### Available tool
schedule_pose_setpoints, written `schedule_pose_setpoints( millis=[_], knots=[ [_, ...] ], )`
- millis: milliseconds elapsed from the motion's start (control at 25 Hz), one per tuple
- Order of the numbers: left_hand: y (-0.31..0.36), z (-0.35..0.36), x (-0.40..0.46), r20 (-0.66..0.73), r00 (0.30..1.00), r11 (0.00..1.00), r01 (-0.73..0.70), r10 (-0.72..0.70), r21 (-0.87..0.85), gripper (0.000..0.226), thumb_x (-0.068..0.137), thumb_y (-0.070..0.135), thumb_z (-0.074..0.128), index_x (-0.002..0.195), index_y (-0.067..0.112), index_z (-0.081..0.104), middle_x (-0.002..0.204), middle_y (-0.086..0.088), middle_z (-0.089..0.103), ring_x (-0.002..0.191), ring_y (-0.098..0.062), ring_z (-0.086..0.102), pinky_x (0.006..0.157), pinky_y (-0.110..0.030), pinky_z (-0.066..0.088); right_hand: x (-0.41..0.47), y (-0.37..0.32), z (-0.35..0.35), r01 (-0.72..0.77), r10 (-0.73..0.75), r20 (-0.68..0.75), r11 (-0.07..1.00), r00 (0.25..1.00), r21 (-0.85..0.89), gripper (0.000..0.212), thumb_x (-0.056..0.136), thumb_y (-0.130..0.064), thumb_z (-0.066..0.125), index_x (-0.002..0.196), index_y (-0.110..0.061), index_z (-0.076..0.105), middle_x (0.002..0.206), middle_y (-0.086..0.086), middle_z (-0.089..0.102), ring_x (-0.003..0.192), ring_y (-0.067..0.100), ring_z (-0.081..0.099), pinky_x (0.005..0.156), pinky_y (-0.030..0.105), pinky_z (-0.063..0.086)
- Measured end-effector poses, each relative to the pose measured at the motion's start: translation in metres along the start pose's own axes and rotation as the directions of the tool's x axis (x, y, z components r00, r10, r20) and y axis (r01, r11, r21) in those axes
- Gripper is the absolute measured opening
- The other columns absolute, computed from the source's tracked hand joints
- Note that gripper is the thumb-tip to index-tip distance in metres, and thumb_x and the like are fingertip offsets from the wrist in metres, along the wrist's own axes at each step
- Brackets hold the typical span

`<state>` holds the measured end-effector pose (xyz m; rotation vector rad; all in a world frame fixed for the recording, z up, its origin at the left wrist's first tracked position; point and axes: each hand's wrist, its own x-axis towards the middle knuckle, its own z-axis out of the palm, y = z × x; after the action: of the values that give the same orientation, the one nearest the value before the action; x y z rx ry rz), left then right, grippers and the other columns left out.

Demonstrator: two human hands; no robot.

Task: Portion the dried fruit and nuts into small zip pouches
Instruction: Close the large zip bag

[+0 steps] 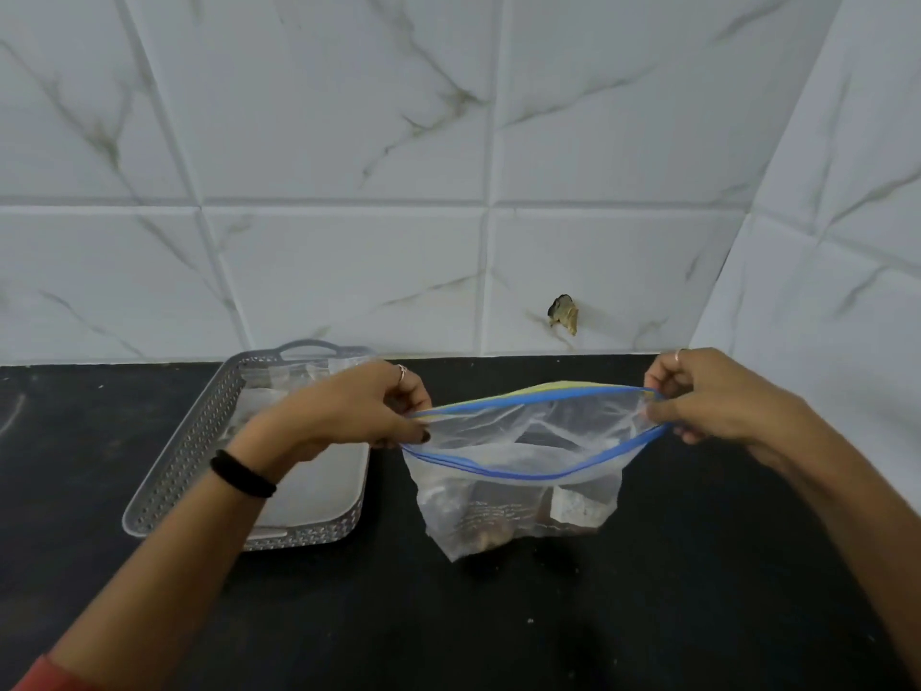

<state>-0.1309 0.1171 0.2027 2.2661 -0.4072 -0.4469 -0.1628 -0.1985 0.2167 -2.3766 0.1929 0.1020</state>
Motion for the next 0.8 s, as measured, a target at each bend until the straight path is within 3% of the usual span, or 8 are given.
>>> schedule_pose_setpoints(
  millis=[120, 200, 280, 360, 440, 600, 680, 800],
  knots=[
    [0.003, -0.018, -0.009, -0.028, 0.999, 0.945, -0.032, 0.024, -0.325, 0.020, 0.071, -0.002, 0.073, 0.069, 0.016, 0.063, 0.070, -0.003, 0.056, 0.052, -0.005, 0.047, 0.046, -0.014, 0.039, -0.013, -0.004, -0.020, -0.074, 0.017, 0.233, 0.969, 0.972, 0.236, 0.013, 0.079, -0.002, 0.071, 0.083, -0.006, 0.060, 0.063, 0.008, 0.058, 0.049, 0.013, 0.049, 0.043, 0.019, 0.043],
    [0.002, -0.019, -0.003, -0.083, 0.996, 0.999, 0.033, -0.036, -0.029, 0.018, 0.074, -0.001, 0.067, 0.070, 0.017, 0.062, 0.069, -0.004, 0.061, 0.052, -0.006, 0.053, 0.048, -0.015, 0.043, -0.007, -0.002, -0.013, -0.014, 0.004, 0.178, 0.999, 0.984, 0.052, 0.013, 0.080, -0.005, 0.072, 0.081, -0.005, 0.059, 0.055, 0.004, 0.056, 0.046, 0.012, 0.049, 0.044, 0.021, 0.044],
    [0.002, -0.012, 0.007, -0.207, 0.978, 0.901, 0.112, -0.025, 0.420, 0.017, 0.077, 0.000, 0.060, 0.074, 0.016, 0.060, 0.076, -0.004, 0.068, 0.054, -0.007, 0.058, 0.056, -0.019, 0.050, -0.003, -0.006, 0.000, 0.072, -0.055, 0.117, 0.986, 0.992, -0.149, 0.011, 0.082, -0.005, 0.070, 0.080, -0.007, 0.059, 0.054, 0.003, 0.057, 0.046, 0.012, 0.051, 0.046, 0.023, 0.048],
    [0.002, -0.012, 0.010, -0.293, 0.955, 0.842, 0.193, -0.043, 0.504, 0.018, 0.078, 0.000, 0.058, 0.075, 0.018, 0.057, 0.082, -0.005, 0.068, 0.055, -0.010, 0.062, 0.058, -0.021, 0.052, -0.004, -0.015, 0.001, 0.147, -0.111, 0.235, 0.979, 0.966, -0.143, 0.008, 0.084, -0.005, 0.066, 0.086, -0.010, 0.061, 0.062, 0.003, 0.060, 0.051, 0.012, 0.055, 0.049, 0.021, 0.049],
    [0.005, -0.020, 0.006, -0.225, 0.958, 0.863, 0.262, -0.178, 0.432, 0.015, 0.080, 0.003, 0.060, 0.078, 0.017, 0.057, 0.076, -0.003, 0.070, 0.050, -0.012, 0.064, 0.058, -0.020, 0.053, -0.006, -0.021, -0.006, 0.167, -0.116, 0.350, 0.979, 0.929, -0.119, 0.010, 0.085, -0.005, 0.066, 0.092, -0.012, 0.063, 0.068, 0.004, 0.062, 0.056, 0.012, 0.057, 0.051, 0.020, 0.048],
    [0.018, -0.036, -0.002, -0.086, 0.962, 0.861, 0.270, -0.259, 0.432, 0.012, 0.081, 0.014, 0.063, 0.093, 0.017, 0.063, 0.062, -0.005, 0.073, 0.044, -0.010, 0.059, 0.059, -0.020, 0.049, 0.003, -0.032, -0.012, 0.156, -0.114, 0.139, 0.923, 0.984, -0.351, 0.021, 0.082, 0.000, 0.062, 0.092, -0.018, 0.062, 0.084, 0.006, 0.063, 0.061, 0.015, 0.061, 0.050, 0.019, 0.051],
    [0.026, -0.046, -0.007, -0.060, 0.981, 0.907, 0.193, -0.184, 0.375, 0.013, 0.083, 0.011, 0.063, 0.095, 0.015, 0.064, 0.059, -0.004, 0.071, 0.042, -0.009, 0.056, 0.051, -0.018, 0.044, -0.002, -0.039, -0.021, 0.224, -0.205, 0.092, 0.926, 0.974, -0.304, 0.024, 0.081, 0.002, 0.062, 0.090, -0.020, 0.063, 0.087, 0.002, 0.062, 0.057, 0.014, 0.059, 0.048, 0.020, 0.047],
    [0.030, -0.068, -0.008, -0.126, 0.985, 0.956, 0.146, -0.117, 0.253, 0.006, 0.087, 0.015, 0.065, 0.091, 0.012, 0.069, 0.053, 0.000, 0.067, 0.042, -0.008, 0.055, 0.045, -0.017, 0.041, -0.005, -0.036, -0.032, 0.328, -0.348, -0.236, 0.937, 0.907, -0.120, 0.025, 0.076, -0.002, 0.067, 0.083, -0.025, 0.061, 0.083, -0.003, 0.065, 0.047, 0.008, 0.054, 0.050, 0.023, 0.042]
  ],
)
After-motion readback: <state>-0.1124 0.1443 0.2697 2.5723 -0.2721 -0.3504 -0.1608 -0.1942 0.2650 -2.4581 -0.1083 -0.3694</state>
